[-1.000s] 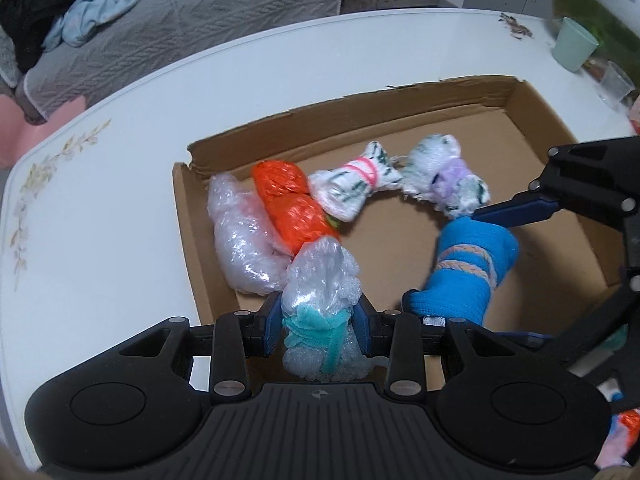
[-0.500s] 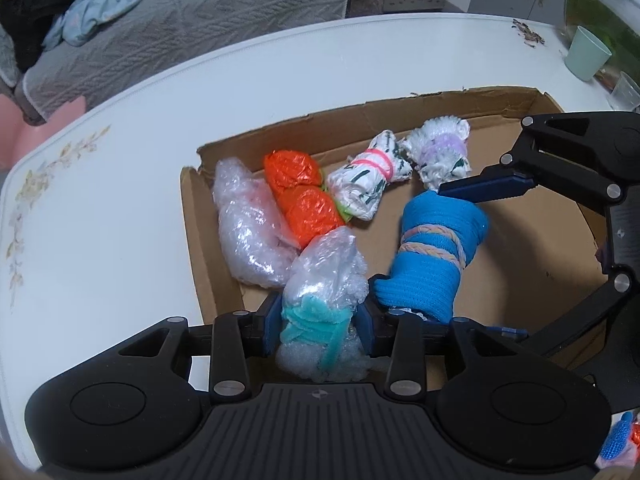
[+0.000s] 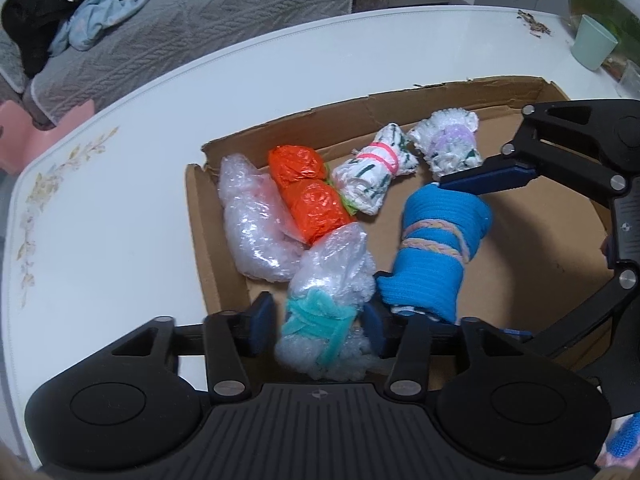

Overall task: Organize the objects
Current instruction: 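Carry both bundles into the box and lower them beside the other bundles, then open both tools to release the bundles and lift them away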

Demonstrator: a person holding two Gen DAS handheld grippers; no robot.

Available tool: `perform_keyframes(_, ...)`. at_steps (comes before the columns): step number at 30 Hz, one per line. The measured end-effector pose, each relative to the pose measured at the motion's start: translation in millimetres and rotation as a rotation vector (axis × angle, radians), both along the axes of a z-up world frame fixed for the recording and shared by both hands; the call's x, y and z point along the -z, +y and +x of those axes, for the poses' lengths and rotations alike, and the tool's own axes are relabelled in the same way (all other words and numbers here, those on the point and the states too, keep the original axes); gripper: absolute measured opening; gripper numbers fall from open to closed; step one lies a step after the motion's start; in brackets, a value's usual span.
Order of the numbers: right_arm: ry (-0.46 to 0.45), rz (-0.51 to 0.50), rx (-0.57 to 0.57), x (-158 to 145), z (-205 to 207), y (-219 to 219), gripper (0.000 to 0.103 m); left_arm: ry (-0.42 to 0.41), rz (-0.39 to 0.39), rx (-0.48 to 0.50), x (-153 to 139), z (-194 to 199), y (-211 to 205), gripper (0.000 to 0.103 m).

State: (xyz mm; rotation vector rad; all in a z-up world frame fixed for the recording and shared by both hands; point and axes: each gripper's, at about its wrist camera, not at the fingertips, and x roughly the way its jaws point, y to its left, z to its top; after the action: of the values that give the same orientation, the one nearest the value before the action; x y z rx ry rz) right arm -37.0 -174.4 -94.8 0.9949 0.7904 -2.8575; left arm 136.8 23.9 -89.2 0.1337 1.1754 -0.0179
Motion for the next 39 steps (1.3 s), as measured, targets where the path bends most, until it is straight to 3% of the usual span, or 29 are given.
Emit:
perform_keyframes(10,-0.017,0.008,0.029,0,2,-1,0.078,0.01,-0.007,-0.017,-5,-4,-1,0.063)
perform_keyframes(13,-0.022,0.008,0.042,0,1,0,0.078,0.015,-0.023,-0.052,-9,-3,1,0.072)
perform_keyframes(17,-0.022,0.004,0.064,0,1,1,0.079,0.03,-0.055,-0.084,-11,-4,2,0.076)
perform_keyframes(23,-0.029,0.011,0.087,0,1,3,0.079,0.049,-0.095,-0.131,-13,-3,5,0.079)
perform_keyframes(39,-0.046,0.021,0.148,-1,3,2,0.085,0.048,-0.108,-0.142,-21,-7,2,0.085)
